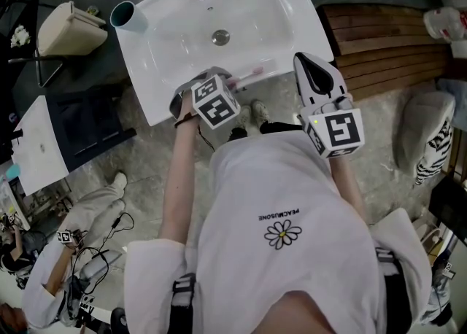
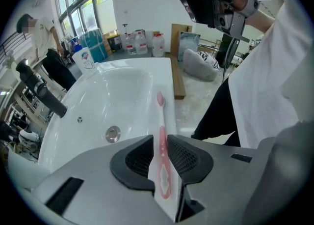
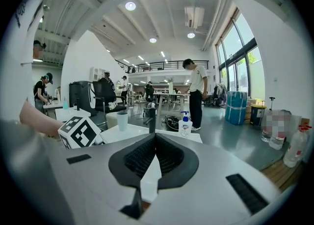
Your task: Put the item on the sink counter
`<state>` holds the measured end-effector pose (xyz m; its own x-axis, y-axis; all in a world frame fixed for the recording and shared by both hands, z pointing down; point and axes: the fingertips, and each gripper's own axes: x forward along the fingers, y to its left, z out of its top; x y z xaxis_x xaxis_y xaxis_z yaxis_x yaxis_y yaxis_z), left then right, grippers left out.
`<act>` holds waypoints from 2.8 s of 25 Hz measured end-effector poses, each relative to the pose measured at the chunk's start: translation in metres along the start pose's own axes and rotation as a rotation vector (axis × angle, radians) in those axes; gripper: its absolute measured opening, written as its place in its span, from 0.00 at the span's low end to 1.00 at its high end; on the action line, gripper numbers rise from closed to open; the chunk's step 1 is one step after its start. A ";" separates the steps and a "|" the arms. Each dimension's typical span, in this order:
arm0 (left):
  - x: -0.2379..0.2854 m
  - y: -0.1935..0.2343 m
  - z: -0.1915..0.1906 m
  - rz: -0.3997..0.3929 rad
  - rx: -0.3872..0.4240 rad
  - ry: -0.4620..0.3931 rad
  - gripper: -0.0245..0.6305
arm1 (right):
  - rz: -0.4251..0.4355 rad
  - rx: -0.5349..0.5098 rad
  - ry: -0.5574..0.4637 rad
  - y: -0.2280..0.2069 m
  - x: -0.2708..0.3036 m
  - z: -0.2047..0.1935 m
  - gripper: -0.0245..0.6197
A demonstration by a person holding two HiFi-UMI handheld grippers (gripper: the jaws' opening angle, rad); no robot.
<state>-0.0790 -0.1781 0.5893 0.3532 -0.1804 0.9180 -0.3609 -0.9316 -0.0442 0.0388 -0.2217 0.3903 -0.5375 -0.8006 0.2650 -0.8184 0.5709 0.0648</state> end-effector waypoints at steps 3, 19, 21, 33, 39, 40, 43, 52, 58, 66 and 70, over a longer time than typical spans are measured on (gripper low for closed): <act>-0.001 0.001 0.002 0.005 -0.005 -0.011 0.18 | 0.006 -0.002 -0.003 0.001 0.001 0.000 0.06; -0.020 0.010 0.020 0.053 -0.025 -0.072 0.18 | 0.040 -0.005 -0.023 0.007 0.011 0.004 0.05; -0.032 0.018 0.030 0.086 -0.058 -0.113 0.18 | 0.048 -0.005 -0.029 0.007 0.013 0.005 0.05; -0.157 0.070 0.081 0.426 -0.118 -0.405 0.09 | 0.141 -0.053 -0.136 0.018 0.042 0.043 0.06; -0.226 0.089 0.087 0.651 -0.225 -0.560 0.06 | 0.169 -0.067 -0.192 0.024 0.058 0.071 0.06; -0.240 0.092 0.088 0.693 -0.250 -0.599 0.06 | 0.173 -0.071 -0.207 0.026 0.060 0.077 0.06; -0.277 0.098 0.085 0.831 -0.307 -0.674 0.06 | 0.180 -0.089 -0.249 0.031 0.063 0.093 0.05; -0.358 0.090 0.039 1.194 -0.632 -1.003 0.06 | 0.161 -0.124 -0.338 0.054 0.064 0.127 0.05; -0.361 0.082 0.033 1.208 -0.655 -1.024 0.06 | 0.173 -0.128 -0.342 0.064 0.064 0.127 0.05; -0.363 0.079 0.031 1.212 -0.654 -1.021 0.06 | 0.135 -0.098 -0.336 0.061 0.061 0.125 0.05; -0.360 0.080 0.029 1.209 -0.655 -1.017 0.06 | 0.138 -0.119 -0.334 0.063 0.059 0.127 0.05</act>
<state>-0.2097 -0.1969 0.2437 -0.0944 -0.9874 -0.1274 -0.9915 0.1048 -0.0774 -0.0704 -0.2565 0.2880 -0.6940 -0.7184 -0.0479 -0.7147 0.6793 0.1666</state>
